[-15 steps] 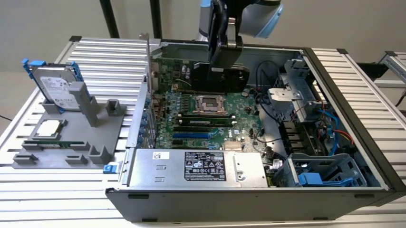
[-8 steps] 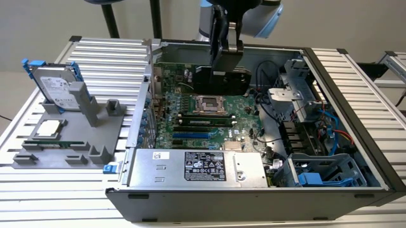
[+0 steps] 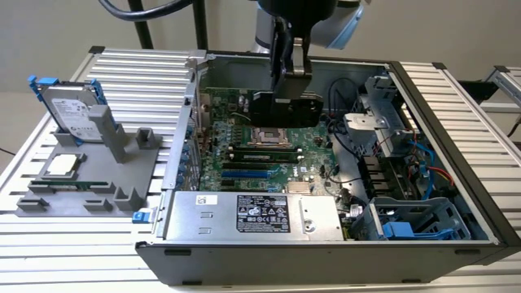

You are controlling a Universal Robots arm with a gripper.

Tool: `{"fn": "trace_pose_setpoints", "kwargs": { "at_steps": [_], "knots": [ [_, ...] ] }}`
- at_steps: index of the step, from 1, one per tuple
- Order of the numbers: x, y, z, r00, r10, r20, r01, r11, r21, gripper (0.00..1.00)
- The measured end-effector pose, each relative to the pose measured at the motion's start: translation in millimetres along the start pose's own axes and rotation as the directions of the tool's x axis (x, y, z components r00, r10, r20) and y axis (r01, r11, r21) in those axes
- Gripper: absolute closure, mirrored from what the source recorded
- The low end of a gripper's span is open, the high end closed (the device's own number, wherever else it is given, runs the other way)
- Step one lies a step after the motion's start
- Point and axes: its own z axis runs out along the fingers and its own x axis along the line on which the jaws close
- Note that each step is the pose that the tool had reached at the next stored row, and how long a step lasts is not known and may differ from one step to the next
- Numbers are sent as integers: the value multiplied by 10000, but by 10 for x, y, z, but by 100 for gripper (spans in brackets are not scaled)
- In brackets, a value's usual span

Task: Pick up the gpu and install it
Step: 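Insert the gpu into the slot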

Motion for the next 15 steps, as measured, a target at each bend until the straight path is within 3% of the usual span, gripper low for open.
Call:
{"fn": "trace_pose_setpoints", "kwargs": {
  "at_steps": [15],
  "knots": [
    [-3,-40,121,10000,4,-42,-3,10000,82,100]
  ]
}}
